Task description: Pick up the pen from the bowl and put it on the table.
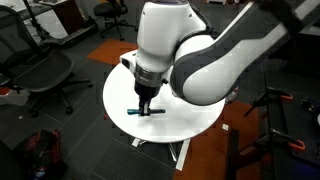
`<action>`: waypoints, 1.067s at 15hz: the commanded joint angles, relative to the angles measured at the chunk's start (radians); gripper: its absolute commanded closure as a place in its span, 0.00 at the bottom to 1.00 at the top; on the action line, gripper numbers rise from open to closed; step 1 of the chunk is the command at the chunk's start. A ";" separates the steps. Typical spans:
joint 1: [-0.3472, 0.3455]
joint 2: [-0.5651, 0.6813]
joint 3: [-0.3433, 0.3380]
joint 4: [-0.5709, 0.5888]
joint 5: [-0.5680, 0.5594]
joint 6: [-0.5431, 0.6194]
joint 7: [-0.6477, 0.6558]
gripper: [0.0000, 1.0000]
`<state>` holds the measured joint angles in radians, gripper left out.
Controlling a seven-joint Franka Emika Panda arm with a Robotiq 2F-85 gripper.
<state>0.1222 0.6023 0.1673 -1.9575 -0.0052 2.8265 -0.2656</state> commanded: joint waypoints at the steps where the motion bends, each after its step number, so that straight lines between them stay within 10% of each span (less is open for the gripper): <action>1: 0.026 0.056 -0.014 0.074 -0.034 -0.028 0.051 0.95; 13: -0.002 0.156 -0.038 0.160 -0.035 -0.066 0.047 0.95; 14: -0.004 0.158 -0.040 0.165 -0.034 -0.069 0.051 0.56; 16: -0.011 0.159 -0.042 0.173 -0.034 -0.078 0.049 0.49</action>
<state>0.1183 0.7577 0.1301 -1.8183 -0.0157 2.7968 -0.2476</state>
